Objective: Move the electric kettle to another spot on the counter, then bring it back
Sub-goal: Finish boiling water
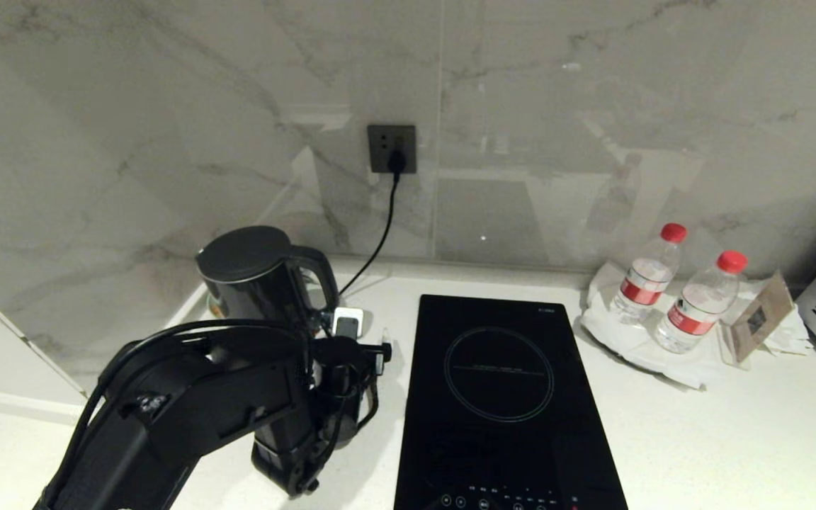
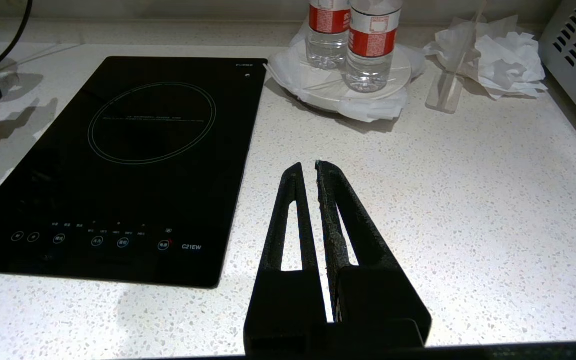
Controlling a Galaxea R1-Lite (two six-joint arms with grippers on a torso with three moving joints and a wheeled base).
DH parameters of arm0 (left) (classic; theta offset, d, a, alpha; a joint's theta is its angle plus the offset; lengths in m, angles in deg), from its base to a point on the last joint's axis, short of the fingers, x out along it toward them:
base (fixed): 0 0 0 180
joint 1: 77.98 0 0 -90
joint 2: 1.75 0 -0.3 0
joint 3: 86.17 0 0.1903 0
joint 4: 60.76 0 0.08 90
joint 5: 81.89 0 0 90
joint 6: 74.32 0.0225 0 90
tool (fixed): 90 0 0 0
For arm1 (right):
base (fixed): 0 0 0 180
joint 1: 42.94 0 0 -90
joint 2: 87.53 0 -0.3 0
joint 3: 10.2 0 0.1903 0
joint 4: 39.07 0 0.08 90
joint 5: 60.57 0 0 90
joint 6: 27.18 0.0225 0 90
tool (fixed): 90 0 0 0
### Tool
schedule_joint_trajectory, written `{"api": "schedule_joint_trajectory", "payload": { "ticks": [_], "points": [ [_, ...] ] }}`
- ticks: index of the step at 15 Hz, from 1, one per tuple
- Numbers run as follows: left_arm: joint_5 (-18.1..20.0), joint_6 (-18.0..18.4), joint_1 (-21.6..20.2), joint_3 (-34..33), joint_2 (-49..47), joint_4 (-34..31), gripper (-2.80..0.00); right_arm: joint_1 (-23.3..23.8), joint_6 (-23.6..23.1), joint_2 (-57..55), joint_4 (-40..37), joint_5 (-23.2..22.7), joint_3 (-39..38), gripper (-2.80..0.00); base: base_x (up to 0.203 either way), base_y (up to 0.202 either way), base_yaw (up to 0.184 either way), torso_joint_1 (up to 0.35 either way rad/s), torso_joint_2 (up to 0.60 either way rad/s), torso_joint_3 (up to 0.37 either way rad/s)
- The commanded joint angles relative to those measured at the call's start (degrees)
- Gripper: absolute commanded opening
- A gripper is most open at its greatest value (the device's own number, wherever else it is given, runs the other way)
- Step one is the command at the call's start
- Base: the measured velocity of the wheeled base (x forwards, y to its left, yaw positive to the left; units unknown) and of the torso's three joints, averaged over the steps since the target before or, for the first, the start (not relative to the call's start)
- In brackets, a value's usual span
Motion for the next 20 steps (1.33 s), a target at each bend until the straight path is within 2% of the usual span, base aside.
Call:
{"api": "schedule_joint_trajectory", "payload": {
  "ticks": [1, 9, 13, 20],
  "points": [
    [-0.21, -0.03, 0.38, -2.22, 1.73, 0.92, 0.0, 0.0, 0.02, 0.0, 0.0, -0.04, 0.0, -2.8, 0.0, 0.0, 0.0, 0.0, 0.0, 0.0],
    [0.39, -0.45, 0.68, -10.06, 0.36, 2.0, 0.0, 0.0, 0.0, -0.07, 0.0, -0.04, 0.0, -2.8, 0.0, 0.0, 0.0, 0.0, 0.0, 0.0],
    [0.57, -0.46, 0.86, -9.72, -0.43, 2.0, 0.0, 0.0, -0.06, 0.0, 0.0, -0.04, 0.0, -2.8, 0.0, 0.0, 0.0, 0.0, 0.0, 0.0],
    [0.51, -0.04, 0.54, -2.92, -4.2, 2.0, 0.0, 0.0, 0.02, -0.08, 0.0, -0.04, 0.0, -2.8, 0.0, 0.0, 0.0, 0.0, 0.0, 0.0]
  ]
}}
